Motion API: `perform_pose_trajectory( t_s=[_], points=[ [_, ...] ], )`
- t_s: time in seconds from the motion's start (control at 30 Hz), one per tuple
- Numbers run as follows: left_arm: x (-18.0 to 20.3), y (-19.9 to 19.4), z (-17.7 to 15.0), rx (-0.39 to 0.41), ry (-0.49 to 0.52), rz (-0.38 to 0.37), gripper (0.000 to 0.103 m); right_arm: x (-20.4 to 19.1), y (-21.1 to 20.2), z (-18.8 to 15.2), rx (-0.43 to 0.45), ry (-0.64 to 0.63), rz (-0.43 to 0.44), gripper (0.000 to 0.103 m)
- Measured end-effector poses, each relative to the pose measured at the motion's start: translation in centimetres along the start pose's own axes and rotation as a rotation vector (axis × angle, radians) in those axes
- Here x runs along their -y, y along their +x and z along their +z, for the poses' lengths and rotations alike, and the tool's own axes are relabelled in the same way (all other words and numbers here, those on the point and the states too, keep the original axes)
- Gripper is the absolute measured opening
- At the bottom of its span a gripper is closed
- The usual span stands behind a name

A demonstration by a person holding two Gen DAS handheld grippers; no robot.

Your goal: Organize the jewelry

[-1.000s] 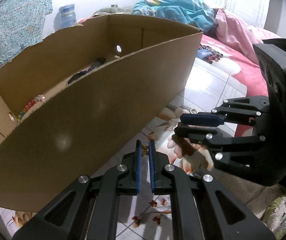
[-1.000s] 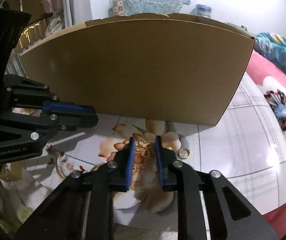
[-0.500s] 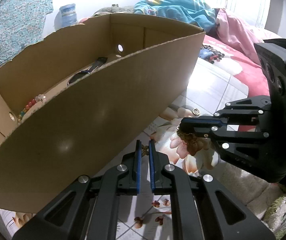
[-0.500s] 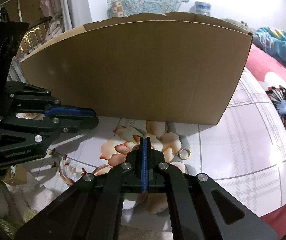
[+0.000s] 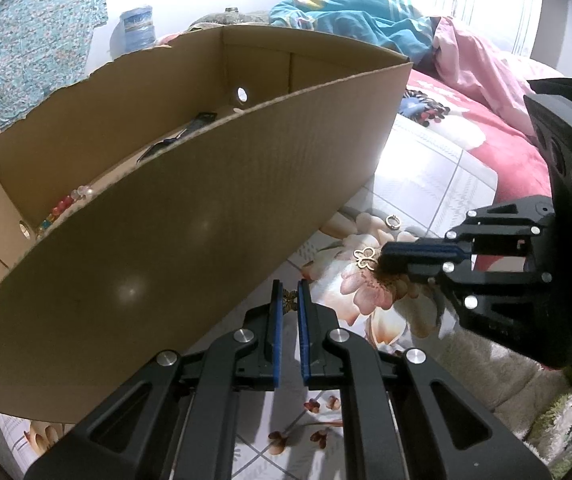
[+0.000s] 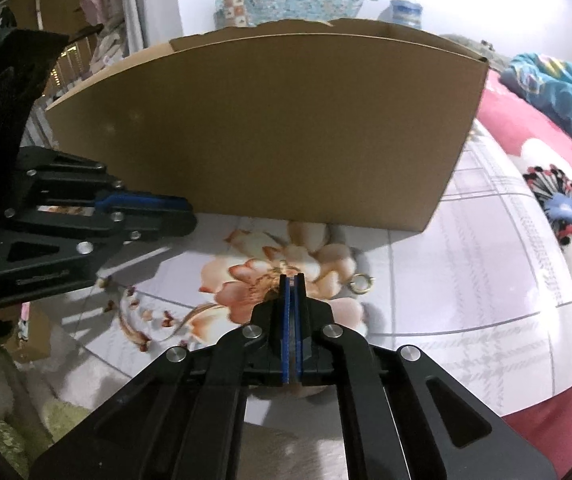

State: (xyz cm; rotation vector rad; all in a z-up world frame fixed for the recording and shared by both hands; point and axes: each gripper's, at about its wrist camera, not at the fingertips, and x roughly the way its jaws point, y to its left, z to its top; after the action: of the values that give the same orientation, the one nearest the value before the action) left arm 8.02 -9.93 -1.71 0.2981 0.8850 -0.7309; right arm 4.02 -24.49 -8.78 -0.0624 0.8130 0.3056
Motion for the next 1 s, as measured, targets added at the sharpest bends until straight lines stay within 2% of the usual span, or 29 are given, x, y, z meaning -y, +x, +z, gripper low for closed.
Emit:
perform_pose_trajectory(
  t_s=[0.17, 0.3, 0.5, 0.53, 0.67, 1.0],
  points=[
    [0.0, 0.0, 0.0, 0.000, -0.002, -0.001, 0.006, 0.1, -0.4, 0.2, 0.008, -0.007, -0.003, 0.005],
    [0.0, 0.0, 0.0, 0.001, -0.003, -0.001, 0.006, 0.5, -0.6, 0.5, 0.018, -0.013, 0.011, 0.023],
    [0.1, 0.0, -0.1, 0.000, 0.002, 0.002, 0.006, 0.4, 0.1, 1.1, 0.007, -0.118, 0.024, 0.025],
    [0.0, 0.0, 0.0, 0.001, 0.002, 0.002, 0.006, 0.3, 0.3, 1.0, -0.001, -0.129, 0.031, 0.025],
    [0.0, 0.0, 0.0, 0.002, -0.002, -0.002, 0.006, 0.1, 0.6, 1.4, -0.012, -0.166, 0.074, 0.005],
    [0.0, 0.1, 0.1, 0.001, -0.002, -0.001, 0.006, 0.6, 0.3, 1.4, -0.019, -0.147, 0.114, 0.000]
  ],
)
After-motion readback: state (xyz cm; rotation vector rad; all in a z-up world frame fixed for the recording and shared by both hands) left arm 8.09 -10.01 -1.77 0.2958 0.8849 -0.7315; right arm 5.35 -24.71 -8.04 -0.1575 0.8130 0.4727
